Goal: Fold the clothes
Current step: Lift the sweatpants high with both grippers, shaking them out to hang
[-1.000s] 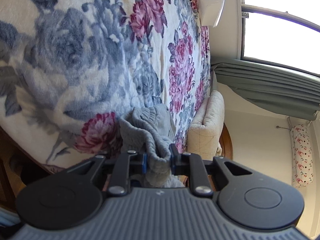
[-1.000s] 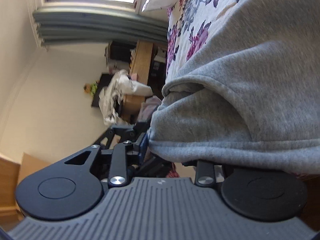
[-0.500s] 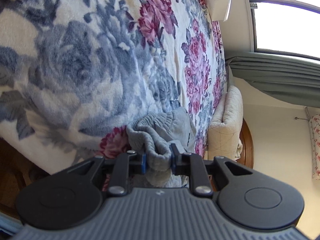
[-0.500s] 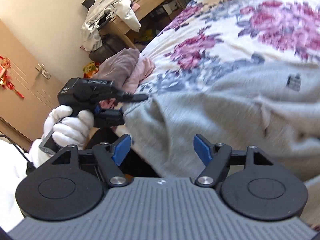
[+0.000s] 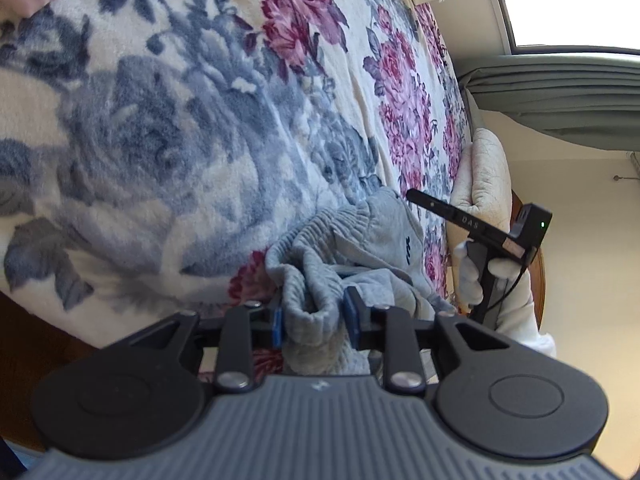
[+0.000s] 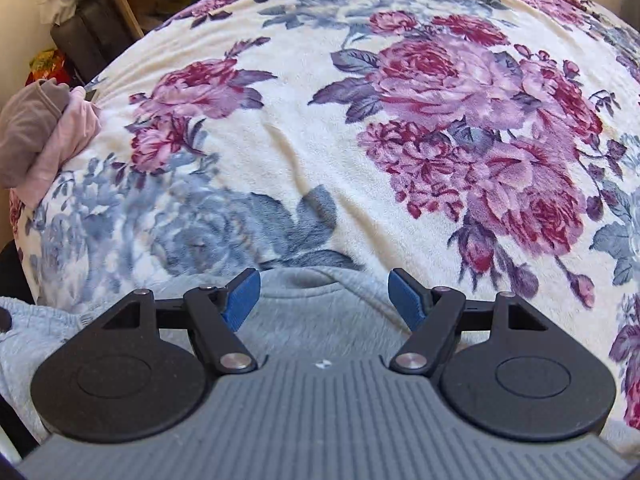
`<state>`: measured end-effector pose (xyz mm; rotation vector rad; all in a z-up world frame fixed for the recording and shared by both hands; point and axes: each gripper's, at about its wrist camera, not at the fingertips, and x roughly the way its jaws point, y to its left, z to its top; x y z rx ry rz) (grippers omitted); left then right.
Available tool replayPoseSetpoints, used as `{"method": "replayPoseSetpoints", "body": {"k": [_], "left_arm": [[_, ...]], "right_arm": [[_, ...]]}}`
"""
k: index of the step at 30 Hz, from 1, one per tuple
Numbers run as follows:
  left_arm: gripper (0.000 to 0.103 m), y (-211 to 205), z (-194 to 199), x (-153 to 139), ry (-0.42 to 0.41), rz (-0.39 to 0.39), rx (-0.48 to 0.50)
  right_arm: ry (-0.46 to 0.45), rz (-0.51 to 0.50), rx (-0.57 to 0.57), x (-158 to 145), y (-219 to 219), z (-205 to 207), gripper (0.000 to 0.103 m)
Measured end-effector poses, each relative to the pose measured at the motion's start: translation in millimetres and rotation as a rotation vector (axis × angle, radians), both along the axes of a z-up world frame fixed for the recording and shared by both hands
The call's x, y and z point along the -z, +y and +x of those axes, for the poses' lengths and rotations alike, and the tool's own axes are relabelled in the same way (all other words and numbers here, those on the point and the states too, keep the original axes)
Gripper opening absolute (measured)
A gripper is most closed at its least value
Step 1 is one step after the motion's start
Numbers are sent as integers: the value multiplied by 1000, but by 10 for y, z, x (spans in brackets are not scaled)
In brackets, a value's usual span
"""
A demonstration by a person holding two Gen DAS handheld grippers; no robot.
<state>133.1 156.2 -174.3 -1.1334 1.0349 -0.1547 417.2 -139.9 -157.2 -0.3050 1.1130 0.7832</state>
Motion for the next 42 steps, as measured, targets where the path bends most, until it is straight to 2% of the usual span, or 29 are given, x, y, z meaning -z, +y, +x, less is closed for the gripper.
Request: {"method": "replayPoseSetpoints", "body": {"k": [3,4,5,9,12,14,15,16,17,20,23,30,33,34,35,38,42], "left_arm": [[40,-17,-2,21,10,22,15],[47,-19,-6,36,12,18,19],[50,-21,-11,53,11,11,24],[51,-34,-21,96,15,16,35],[42,-44,-34,105,1,27,30],[29,-41,-38,125,-4,4,25],[26,-35,-43,149,-2,-23,20],[22,-33,-47,169,3,-45,15],[20,-38,-55,173,8,-50,12],[17,-63,-88,135,10,-24,10],[17,-84,-110,83,3,8,19],[16,-61,-189,-79,-56,30,11],[15,-27,-234,-235,-117,56,-8],[15,-16,-245,-297,-140,64,-16],[15,-10,-249,-381,-166,82,-21],[15,4,-233,-693,-246,166,-34],[14,132,-134,-1197,-353,293,-75]], "right_arm": [[65,-8,11,150,45,141,74],[81,-21,11,214,60,155,75],[92,-40,11,278,74,156,75],[134,-79,-37,446,129,73,75],[120,-140,-100,522,207,-62,74],[84,-151,-106,512,238,-143,65],[61,-151,-107,499,251,-186,62],[50,-150,-104,494,251,-203,52],[23,-150,-102,481,253,-240,38],[-62,-152,-114,435,267,-409,20],[-153,-157,-129,351,252,-557,15],[-417,-60,-40,-316,69,-810,13],[-523,-26,-21,-649,32,-960,12],[-588,-14,12,-798,34,-1026,12],[-658,10,53,-976,35,-1094,12],[-762,94,109,-1445,58,-1252,12],[-873,137,134,-1977,123,-1409,11]]}}
